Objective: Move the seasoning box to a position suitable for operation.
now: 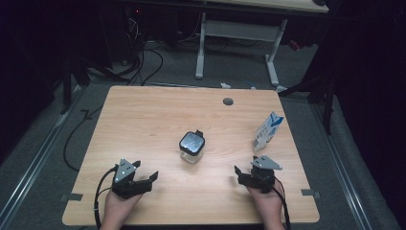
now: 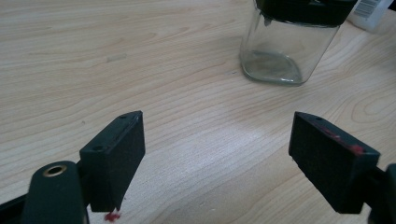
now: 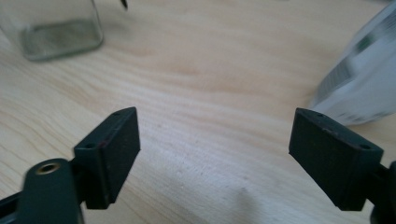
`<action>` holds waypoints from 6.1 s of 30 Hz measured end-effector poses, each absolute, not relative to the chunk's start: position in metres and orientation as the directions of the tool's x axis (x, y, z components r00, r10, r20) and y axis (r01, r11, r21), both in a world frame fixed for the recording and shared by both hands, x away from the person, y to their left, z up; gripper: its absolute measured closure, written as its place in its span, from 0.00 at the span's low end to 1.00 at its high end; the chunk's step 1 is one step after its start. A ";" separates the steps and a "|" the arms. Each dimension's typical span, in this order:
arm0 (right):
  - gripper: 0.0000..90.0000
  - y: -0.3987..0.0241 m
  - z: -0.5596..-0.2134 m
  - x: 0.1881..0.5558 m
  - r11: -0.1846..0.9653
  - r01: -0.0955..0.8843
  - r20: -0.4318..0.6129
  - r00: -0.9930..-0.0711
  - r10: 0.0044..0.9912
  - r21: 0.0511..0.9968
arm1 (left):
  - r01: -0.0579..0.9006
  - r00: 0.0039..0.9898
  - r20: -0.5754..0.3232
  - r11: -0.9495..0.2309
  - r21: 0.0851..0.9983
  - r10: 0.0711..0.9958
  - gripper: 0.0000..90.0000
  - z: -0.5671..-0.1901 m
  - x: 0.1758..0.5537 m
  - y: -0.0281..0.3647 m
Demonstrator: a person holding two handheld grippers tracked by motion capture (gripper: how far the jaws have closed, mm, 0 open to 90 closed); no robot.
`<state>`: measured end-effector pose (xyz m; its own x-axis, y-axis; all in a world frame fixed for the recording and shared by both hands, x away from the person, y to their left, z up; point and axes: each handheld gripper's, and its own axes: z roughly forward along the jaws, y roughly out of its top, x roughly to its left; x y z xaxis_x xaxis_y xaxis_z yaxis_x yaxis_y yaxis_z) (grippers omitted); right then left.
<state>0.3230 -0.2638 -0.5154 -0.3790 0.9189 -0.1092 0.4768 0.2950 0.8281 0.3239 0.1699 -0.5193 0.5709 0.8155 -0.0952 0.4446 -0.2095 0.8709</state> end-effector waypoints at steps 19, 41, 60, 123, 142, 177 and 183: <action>0.32 -0.276 -0.510 0.315 0.247 0.477 -0.008 -0.449 0.894 0.843 | 0.464 0.605 -0.076 -0.274 0.843 0.792 0.18 -0.517 0.325 0.163; 0.46 -0.257 -0.516 0.300 0.301 0.375 -0.104 -0.464 0.880 0.877 | 0.456 0.607 -0.078 -0.266 0.849 0.791 0.51 -0.511 0.351 0.137; 0.54 -0.243 -0.513 0.313 0.268 0.420 -0.031 -0.492 0.870 0.867 | 0.491 0.561 -0.092 -0.241 0.837 0.822 0.61 -0.521 0.390 0.118; 0.57 -0.231 -0.518 0.326 0.297 0.442 -0.041 -0.502 0.864 0.846 | 0.372 0.576 -0.040 -0.219 0.902 0.816 1.00 -0.466 0.421 0.042; 0.56 -0.229 -0.519 0.325 0.305 0.444 -0.040 -0.513 0.858 0.842 | 0.387 0.592 -0.010 -0.274 0.880 0.806 1.00 -0.470 0.422 0.025; 0.53 -0.226 -0.521 0.324 0.339 0.435 -0.069 -0.528 0.846 0.834 | 0.348 0.580 -0.013 -0.233 0.908 0.815 0.92 -0.466 0.378 0.044; 0.47 -0.230 -0.521 0.326 0.315 0.449 -0.041 -0.520 0.853 0.836 | 0.373 0.574 -0.026 -0.234 0.898 0.818 0.91 -0.489 0.366 0.072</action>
